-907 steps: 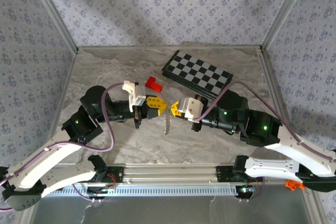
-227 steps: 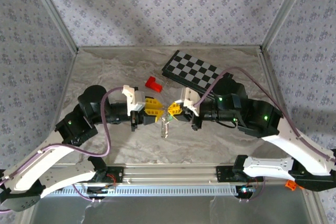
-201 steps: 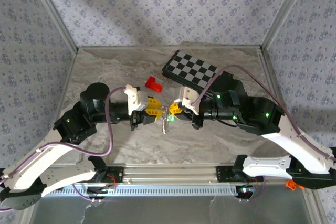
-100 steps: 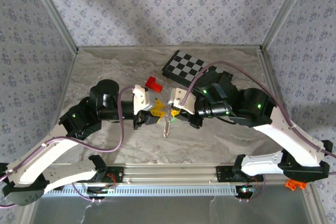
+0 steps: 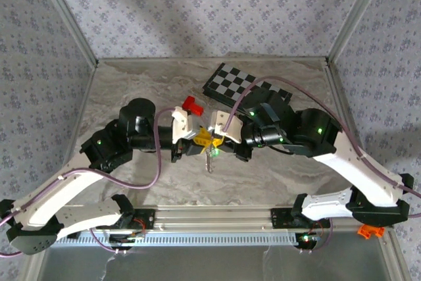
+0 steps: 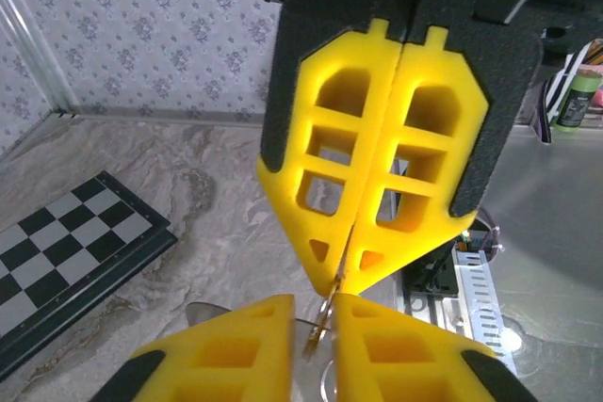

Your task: Put the keys on the keyring

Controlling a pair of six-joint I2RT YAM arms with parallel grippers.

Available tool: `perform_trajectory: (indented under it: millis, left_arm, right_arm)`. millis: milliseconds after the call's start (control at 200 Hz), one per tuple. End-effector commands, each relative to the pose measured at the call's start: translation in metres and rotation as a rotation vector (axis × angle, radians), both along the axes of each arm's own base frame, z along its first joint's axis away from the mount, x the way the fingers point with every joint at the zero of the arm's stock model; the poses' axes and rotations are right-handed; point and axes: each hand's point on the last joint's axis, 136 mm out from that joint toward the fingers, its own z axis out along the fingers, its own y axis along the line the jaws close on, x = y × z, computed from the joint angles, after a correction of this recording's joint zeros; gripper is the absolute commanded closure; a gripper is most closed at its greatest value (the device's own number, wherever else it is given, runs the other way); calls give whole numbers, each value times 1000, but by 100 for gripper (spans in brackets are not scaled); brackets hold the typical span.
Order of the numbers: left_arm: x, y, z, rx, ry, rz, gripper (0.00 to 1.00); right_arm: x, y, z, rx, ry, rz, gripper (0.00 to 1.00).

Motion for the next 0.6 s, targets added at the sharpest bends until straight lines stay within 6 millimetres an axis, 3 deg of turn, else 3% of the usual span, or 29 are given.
perform_trajectory:
  millis: [0,130,400,595]
  left_arm:
    - [-5,-1,16,-44,-33,-26,89]
    - [-5,-1,16,-43,-34,-29,100]
    - [-5,0,42,-177,-80,-9,100]
    - [-11,1,67,-311,-100,-33,100]
  right_arm:
    - [-6,0,16,44,-12,32,100]
    - [-5,-1,16,43,-14,29,100]
    - [3,-2,25,120,-38,-32,100]
    - [4,-4,36,248,-27,-72,85]
